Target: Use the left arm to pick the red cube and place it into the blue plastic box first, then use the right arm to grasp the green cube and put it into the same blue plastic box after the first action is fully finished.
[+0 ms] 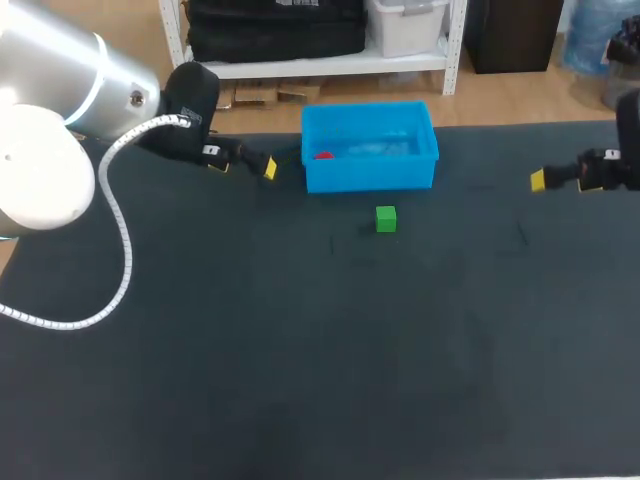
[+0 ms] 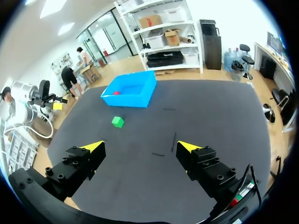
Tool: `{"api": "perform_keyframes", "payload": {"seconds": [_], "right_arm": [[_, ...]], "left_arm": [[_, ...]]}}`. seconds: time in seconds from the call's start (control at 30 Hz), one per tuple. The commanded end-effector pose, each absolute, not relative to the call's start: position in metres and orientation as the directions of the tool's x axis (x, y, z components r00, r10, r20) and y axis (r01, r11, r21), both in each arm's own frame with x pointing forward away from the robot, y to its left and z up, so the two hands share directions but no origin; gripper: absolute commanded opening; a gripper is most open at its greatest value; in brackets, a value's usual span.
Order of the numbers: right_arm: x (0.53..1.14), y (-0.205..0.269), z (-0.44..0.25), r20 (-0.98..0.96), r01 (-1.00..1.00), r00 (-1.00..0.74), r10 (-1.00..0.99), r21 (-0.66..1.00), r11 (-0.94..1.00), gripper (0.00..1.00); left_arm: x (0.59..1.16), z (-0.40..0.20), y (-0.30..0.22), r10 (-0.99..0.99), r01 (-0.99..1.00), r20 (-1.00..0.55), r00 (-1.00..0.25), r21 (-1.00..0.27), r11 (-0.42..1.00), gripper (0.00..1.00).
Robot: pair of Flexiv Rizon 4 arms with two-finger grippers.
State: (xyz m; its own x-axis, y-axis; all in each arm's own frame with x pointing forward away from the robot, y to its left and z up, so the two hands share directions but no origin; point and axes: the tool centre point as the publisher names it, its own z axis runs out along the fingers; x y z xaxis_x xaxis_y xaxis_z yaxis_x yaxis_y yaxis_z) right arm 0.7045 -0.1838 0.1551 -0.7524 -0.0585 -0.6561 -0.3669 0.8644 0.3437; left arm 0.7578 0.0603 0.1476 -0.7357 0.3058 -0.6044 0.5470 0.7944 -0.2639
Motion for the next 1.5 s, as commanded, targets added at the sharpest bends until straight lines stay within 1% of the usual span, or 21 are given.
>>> {"api": "perform_keyframes", "payload": {"seconds": [0.03,0.4,0.73,0.9,1.17,1.5], "right_arm": [[0.709,-0.18,0.162,-0.65,-0.376,-0.756,-0.08,0.33,0.866,1.0],[0.716,-0.165,0.16,-0.625,-0.395,-0.766,-0.148,0.277,0.876,1.0],[0.72,-0.14,0.148,-0.585,-0.393,-0.79,-0.186,0.249,0.885,1.0],[0.722,-0.125,0.144,-0.553,-0.312,-0.825,-0.115,0.277,0.909,1.0],[0.725,-0.1,0.143,-0.561,-0.299,-0.821,-0.107,0.263,0.917,1.0],[0.727,-0.086,0.146,-0.563,-0.3,-0.818,-0.117,0.244,0.922,1.0]], "left_arm": [[0.757,0.147,0.061,0.304,0.547,-0.607,-0.734,-0.264,0.794,1.0],[0.757,0.147,0.061,0.304,0.547,-0.607,-0.734,-0.264,0.794,1.0],[0.757,0.147,0.061,0.304,0.547,-0.607,-0.734,-0.264,0.794,1.0],[0.757,0.147,0.061,0.304,0.547,-0.607,-0.734,-0.264,0.794,1.0],[0.757,0.147,0.061,0.304,0.547,-0.607,-0.734,-0.264,0.794,1.0],[0.757,0.147,0.061,0.304,0.547,-0.607,-0.734,-0.264,0.794,1.0]]}}
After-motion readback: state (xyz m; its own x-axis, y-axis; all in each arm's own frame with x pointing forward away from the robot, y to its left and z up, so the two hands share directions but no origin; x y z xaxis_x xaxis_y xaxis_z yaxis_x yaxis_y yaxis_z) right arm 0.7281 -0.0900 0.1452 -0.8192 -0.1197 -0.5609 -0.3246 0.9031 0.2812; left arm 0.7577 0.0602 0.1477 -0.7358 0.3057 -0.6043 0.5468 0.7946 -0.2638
